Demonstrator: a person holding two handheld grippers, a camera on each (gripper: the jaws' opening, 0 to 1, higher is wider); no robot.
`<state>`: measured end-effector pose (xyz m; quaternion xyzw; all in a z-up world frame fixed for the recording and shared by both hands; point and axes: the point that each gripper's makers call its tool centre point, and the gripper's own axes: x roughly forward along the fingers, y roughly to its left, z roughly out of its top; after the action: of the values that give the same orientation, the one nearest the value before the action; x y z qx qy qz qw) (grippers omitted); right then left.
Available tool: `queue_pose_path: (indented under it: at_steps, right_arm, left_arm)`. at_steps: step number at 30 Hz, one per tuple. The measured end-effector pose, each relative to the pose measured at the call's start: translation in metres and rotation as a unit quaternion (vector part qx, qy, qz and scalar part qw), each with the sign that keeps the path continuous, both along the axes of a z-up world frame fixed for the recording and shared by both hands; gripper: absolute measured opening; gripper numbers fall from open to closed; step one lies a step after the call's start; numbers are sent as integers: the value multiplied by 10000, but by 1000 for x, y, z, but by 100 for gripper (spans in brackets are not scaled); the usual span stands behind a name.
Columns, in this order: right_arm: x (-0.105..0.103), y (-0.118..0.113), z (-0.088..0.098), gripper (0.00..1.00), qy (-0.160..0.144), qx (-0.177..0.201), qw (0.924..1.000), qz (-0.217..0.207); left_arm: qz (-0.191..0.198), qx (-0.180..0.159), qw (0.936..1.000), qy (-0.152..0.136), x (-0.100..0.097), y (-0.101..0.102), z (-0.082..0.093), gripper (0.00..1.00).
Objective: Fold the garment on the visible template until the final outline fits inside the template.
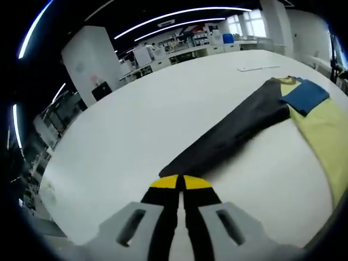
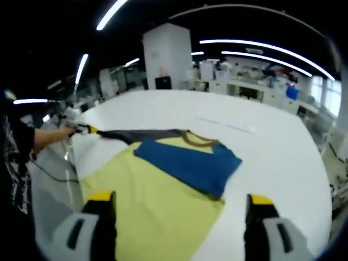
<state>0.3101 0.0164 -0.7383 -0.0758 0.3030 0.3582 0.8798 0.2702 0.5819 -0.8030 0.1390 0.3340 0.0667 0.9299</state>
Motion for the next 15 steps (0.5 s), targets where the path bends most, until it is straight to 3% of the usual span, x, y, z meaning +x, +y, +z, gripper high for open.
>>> queue_pose_path:
  at_steps: [5, 10, 15]
  right_arm:
    - [0, -2, 0, 99, 21, -36, 10000, -29]
    - [0, -4, 0, 99, 28, -56, 10000, -59]
    - [0, -3, 1, 99, 28, -61, 10000, -52]
  left_arm:
    - [167, 79, 9998, 88, -4, 12, -4, 0]
    - [269, -38, 9995, 162, -7, 15, -14, 0]
    - [608, -224, 9979, 95, -14, 20, -11, 4]
